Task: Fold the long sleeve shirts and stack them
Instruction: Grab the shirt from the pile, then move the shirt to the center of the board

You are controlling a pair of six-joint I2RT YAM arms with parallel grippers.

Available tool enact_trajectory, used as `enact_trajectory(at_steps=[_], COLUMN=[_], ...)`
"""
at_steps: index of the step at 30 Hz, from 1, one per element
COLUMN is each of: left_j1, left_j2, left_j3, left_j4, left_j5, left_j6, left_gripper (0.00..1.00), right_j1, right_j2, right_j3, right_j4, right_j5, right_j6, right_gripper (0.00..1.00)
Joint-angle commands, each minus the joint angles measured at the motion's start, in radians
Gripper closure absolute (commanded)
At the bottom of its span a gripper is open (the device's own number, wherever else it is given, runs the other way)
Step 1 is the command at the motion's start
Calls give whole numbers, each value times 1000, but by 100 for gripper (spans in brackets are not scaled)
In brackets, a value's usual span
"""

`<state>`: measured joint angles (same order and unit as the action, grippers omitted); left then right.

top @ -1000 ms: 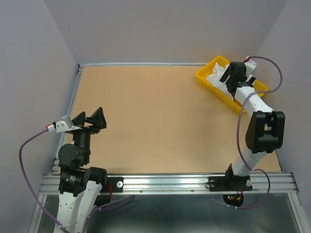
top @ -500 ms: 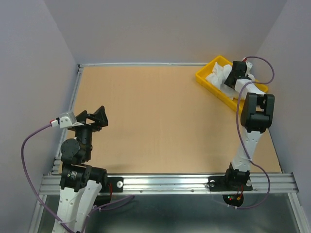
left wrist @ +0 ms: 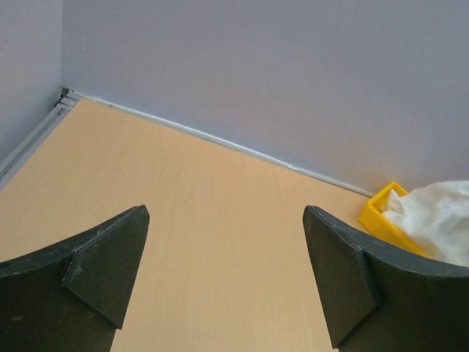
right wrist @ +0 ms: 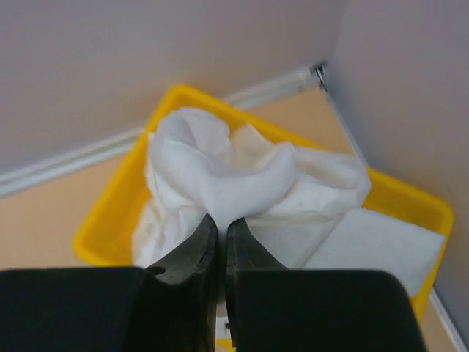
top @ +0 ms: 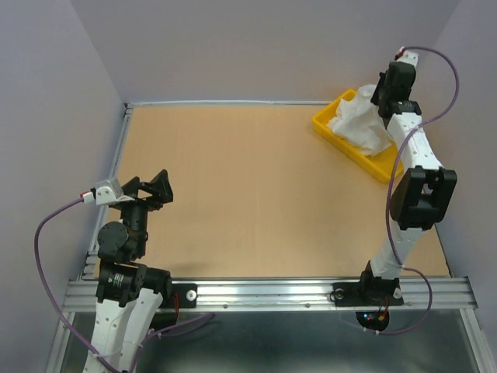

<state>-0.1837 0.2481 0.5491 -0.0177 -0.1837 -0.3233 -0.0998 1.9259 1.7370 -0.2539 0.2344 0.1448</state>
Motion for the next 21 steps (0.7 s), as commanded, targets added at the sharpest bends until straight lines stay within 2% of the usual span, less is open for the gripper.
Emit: enact_trajectory(at_steps=[1, 4, 8, 14, 16, 21], left_j1=[-3, -3, -3, -3, -3, -3], left_j2=[-10, -13, -20, -27, -32, -32], left_j3=[-5, -5, -3, -2, -2, -2], left_j4=[59, 56, 51, 47, 44, 41], left_j5=[9, 7, 6, 6, 4, 0], left_j6=[6, 4, 0, -3, -3, -7], left_gripper=[1, 1, 1, 1, 1, 1], right_j1=[97, 199, 288, 463, 517, 607], right_j2=[-159, -191, -203, -185, -183, -202], right_j3=[238, 338, 498, 605, 589, 353], right_j4=[84, 87, 120, 231, 245, 245], right_j5=[-104, -173, -366, -521, -563, -603], right_j6=[-109, -136, -111, -56, -40, -34], right_gripper=[99, 99, 99, 99, 99, 95])
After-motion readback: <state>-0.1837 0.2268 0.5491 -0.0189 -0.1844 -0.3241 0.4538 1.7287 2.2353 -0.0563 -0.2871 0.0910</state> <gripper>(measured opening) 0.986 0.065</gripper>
